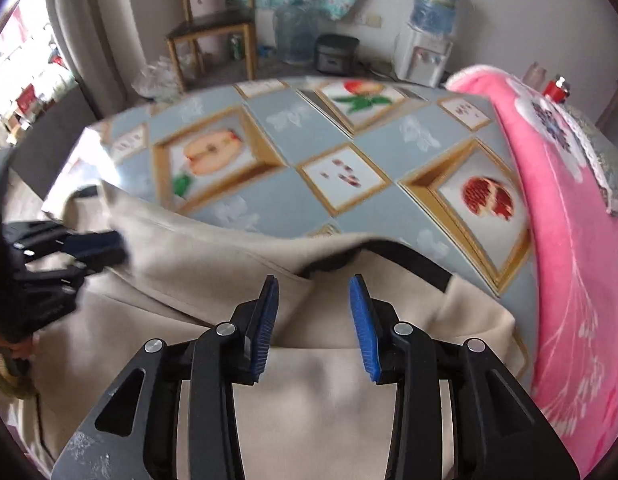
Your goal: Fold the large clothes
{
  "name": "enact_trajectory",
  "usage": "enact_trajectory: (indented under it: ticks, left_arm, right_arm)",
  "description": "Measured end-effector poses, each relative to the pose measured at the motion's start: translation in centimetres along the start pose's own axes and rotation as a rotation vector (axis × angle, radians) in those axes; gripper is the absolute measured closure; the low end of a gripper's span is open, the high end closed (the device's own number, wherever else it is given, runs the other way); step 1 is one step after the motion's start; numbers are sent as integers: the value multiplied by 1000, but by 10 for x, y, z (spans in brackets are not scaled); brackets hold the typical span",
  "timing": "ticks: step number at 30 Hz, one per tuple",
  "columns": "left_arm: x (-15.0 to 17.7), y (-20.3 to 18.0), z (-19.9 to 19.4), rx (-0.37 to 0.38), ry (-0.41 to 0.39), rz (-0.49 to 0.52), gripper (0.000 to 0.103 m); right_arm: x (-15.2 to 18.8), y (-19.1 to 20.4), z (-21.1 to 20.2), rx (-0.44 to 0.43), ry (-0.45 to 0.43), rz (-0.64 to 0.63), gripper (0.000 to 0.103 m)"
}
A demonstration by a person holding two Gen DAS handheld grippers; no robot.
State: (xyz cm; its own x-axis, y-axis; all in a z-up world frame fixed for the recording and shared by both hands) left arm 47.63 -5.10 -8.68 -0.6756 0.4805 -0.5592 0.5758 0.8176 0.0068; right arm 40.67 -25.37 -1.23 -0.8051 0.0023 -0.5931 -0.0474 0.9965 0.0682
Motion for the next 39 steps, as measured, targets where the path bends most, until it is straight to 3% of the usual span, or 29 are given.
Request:
enact_trajectory:
  ticks: [4,7,11,13,15,18,22,24,27,33,39]
  left_arm:
    - [1,1,-2,-11,3,-19,82]
    - [1,1,-5,-36,12,-46,82]
    - [-2,-1,-31,-67,-25,-56,80]
    - [-1,-2,-55,-69,-54,-69,76]
    - [5,-6,-81,-83,-59,-67,71]
    - [25,-18,-121,-122,-59,-49,55]
    - [82,-36,-179,-127,-53,-83,30]
    - [116,-43,-199,-126,-43,-123,26]
    - [167,-50,-221,-144,-18,-193,24]
    - [275,-64,-255,-252,6,-341,24]
    - [345,-90,-278,-283,4,-390,24]
  right_arm:
    - [2,37,14,-106,30,-40,67]
    - [12,50,47,-81,118,-32,67]
    - [19,43,18,-120,101,41,62]
    - [28,36,-15,-115,53,46,45]
    - [41,36,-41,-107,21,42,33]
    - [75,32,-79,-137,11,47,22]
    - [128,31,-114,-129,1,64,14]
    - [155,33,-126,-137,-4,82,12]
    - [192,38,-136,-148,2,106,11]
    - [262,51,-150,-122,12,98,11]
    - [304,53,-140,-99,62,118,11]
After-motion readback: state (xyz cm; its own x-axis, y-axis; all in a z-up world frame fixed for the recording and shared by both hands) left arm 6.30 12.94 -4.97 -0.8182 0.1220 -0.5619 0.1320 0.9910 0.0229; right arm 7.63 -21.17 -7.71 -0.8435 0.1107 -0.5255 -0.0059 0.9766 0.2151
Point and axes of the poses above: each gripper's, at about its wrist camera, not at the fingertips, and z roughly the way its jaws point, y to its left, x to its underside, the point moved 4 cm from there along z, roughly the way its jaws point, and after that the axes turned 11 degrees about z, right-handed, at the moved point
